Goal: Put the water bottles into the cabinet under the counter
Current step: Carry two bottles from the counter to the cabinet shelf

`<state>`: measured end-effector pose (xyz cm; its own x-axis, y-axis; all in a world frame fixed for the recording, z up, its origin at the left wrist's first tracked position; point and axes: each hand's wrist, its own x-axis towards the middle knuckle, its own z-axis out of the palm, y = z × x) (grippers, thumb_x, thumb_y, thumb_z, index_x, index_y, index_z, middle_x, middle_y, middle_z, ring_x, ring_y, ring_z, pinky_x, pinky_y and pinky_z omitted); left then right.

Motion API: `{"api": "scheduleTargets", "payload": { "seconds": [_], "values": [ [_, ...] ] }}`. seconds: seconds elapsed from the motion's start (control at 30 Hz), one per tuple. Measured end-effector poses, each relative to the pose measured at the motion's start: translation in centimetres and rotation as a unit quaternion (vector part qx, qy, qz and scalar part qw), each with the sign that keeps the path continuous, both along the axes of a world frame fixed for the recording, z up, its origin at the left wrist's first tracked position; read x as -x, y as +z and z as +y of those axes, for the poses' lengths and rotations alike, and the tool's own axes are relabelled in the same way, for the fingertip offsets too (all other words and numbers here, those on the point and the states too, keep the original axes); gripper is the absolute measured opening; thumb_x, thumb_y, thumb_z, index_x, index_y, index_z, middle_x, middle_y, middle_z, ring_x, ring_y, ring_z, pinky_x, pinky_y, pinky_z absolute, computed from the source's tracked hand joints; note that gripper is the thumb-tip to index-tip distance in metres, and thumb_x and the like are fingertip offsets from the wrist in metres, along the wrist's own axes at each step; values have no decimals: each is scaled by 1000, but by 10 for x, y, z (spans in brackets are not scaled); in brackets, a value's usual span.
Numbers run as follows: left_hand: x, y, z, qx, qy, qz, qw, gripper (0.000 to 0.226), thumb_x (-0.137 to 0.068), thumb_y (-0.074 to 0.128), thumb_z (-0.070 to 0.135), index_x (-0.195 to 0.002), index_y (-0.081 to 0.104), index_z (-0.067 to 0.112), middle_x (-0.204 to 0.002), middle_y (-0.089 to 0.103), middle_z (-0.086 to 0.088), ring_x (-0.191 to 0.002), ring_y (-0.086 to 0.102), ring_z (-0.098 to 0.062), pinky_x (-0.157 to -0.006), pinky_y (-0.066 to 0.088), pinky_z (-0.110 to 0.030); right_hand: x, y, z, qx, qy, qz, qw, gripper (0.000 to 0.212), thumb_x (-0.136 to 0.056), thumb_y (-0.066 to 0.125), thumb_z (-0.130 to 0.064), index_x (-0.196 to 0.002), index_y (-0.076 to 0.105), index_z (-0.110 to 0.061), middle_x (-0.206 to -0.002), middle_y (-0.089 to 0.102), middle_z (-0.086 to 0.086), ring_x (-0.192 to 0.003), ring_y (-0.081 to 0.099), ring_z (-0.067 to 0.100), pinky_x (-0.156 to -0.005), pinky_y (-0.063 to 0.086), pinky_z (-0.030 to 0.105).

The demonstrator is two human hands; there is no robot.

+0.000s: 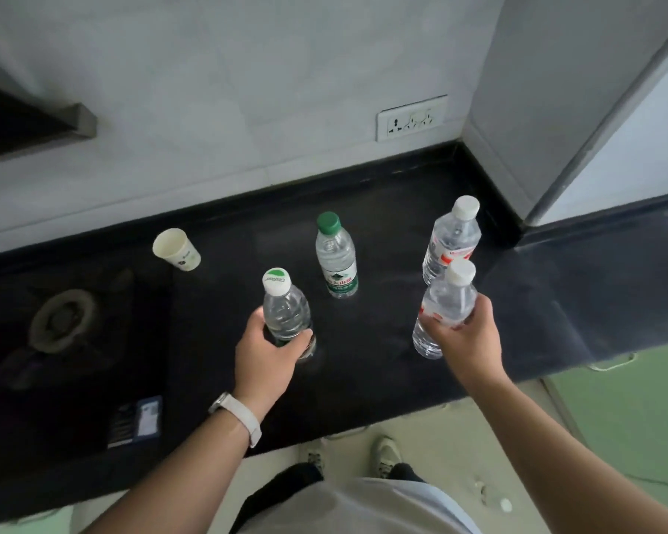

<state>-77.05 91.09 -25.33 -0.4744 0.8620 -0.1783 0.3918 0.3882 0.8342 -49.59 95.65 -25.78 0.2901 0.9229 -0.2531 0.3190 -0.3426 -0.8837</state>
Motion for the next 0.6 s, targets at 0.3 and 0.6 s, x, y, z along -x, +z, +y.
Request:
{"api": "scheduleTargets", "payload": {
  "seconds": [0.3,0.6],
  "values": [
    [11,20,-52,-15,117,-11,993,51,-73,87,25,-116,61,35,-101,70,20,-93,64,7,-81,48,-18,43,-1,5,-5,155,24,988,54,-71,86,-31,-111,49,-31,-100,64,-14,-92,64,8,-81,52,36],
    [52,31,-136,-55,243,-12,968,45,-71,89,22,-104,63,39,-97,72,21,-91,67,2,-88,54,-28,120,18,-23,-6,304,33,952,53,-73,85,-28,-114,50,-31,-102,65,-13,-92,64,7,-83,52,36]
  ]
}}
